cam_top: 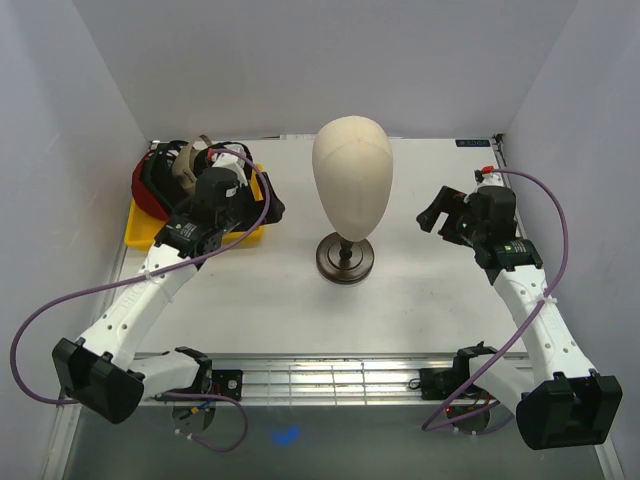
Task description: Stack the hats
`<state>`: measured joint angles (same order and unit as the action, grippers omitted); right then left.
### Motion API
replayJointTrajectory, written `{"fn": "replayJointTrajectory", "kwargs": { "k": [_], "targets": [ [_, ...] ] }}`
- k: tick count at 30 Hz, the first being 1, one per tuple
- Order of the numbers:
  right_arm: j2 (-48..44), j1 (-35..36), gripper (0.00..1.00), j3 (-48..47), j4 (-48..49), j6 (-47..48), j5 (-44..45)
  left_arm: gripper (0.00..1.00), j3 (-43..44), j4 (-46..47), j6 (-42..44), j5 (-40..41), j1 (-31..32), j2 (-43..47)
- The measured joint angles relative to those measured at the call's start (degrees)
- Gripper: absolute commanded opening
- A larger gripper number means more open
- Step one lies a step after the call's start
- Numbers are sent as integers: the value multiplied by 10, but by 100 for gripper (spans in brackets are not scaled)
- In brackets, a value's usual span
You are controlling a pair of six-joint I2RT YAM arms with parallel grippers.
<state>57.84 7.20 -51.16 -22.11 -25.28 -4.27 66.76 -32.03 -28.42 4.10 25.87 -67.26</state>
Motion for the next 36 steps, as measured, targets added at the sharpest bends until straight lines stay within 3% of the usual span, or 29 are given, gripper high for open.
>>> {"fn": "replayJointTrajectory", "kwargs": {
  "k": [16, 26, 36],
  "targets": [
    [-19, 0, 90, -2, 1, 17, 2, 97, 25, -25, 15, 99, -11, 2],
    [-16, 0, 90, -9, 23, 14, -26, 86, 175, -24, 14, 178, -158, -143],
    [-16, 0, 90, -9, 26, 6, -36, 82, 291, -6, 70, 211, -170, -372]
  ]
}}
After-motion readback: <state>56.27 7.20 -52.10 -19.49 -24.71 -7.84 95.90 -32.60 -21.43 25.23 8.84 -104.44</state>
